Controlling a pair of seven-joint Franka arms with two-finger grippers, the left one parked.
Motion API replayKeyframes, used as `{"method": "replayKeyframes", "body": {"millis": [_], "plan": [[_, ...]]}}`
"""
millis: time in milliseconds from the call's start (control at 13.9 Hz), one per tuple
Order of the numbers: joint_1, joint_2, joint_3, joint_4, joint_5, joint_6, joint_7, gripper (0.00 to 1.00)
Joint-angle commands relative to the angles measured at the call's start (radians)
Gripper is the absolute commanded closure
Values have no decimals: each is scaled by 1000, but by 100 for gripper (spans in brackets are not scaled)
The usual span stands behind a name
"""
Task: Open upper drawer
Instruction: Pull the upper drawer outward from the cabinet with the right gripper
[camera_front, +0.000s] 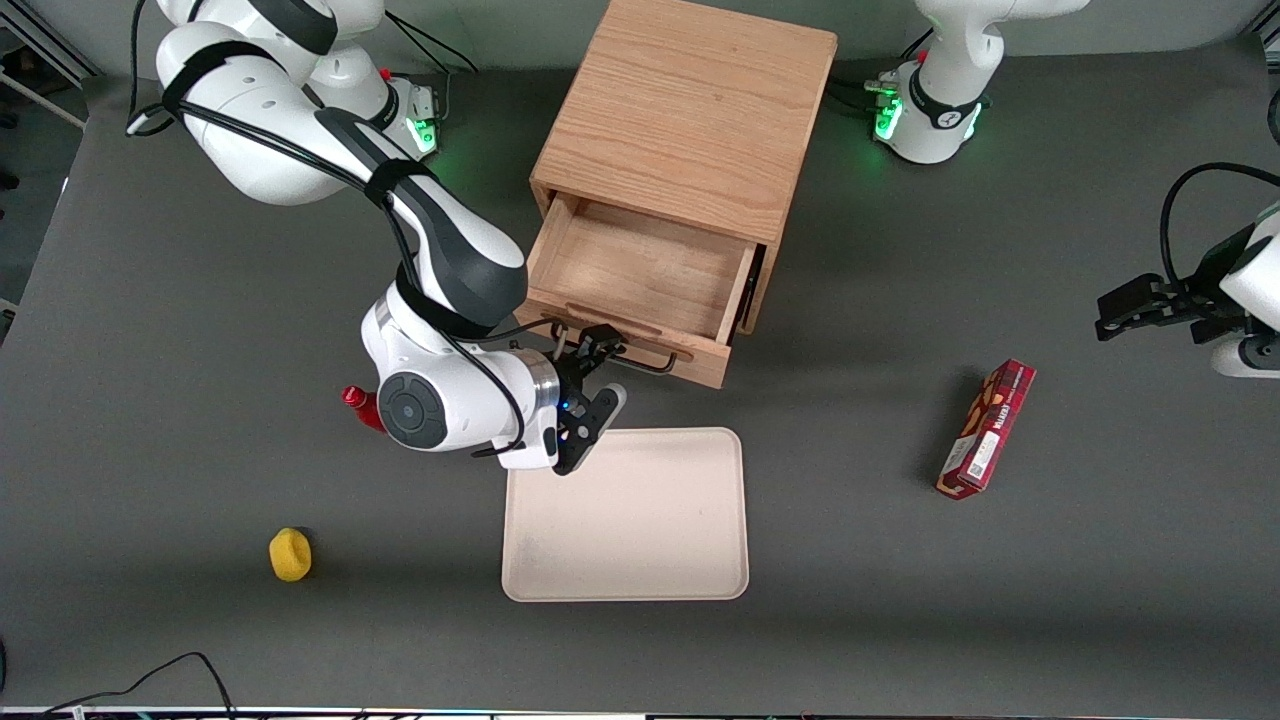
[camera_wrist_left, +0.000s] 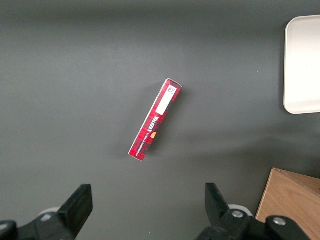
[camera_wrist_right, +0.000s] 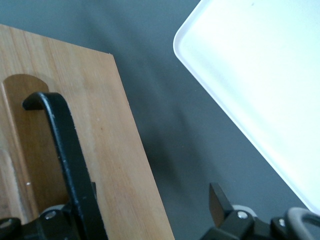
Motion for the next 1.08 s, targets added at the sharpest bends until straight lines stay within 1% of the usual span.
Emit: {"method": "replayKeyframes", "body": {"millis": [0, 288, 360, 432, 504, 648, 1008], "plan": [[4, 2, 5, 68, 8, -66, 13, 0], [6, -22, 2, 58, -15, -69, 21, 0], [18, -43, 8, 48, -58, -71, 30, 0], [26, -62, 17, 31, -146, -71, 39, 0], [21, -58, 31, 20, -179, -71, 47, 0], [14, -58, 50, 15, -181, -71, 48, 0], [15, -32, 50, 19, -182, -57, 47, 0]]}}
